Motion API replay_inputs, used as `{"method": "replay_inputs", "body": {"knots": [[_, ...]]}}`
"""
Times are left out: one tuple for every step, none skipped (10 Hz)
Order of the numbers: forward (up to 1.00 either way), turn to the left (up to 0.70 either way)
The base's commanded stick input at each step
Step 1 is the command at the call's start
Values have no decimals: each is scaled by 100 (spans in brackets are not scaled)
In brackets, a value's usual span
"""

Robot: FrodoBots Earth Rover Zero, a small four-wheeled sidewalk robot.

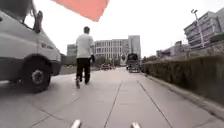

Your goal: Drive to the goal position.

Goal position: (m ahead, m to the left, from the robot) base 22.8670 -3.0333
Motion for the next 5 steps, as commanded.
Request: {"method": "replay_inputs", "body": {"knots": [[70,-2],[70,0],[70,0],[70,0],[70,0]]}}
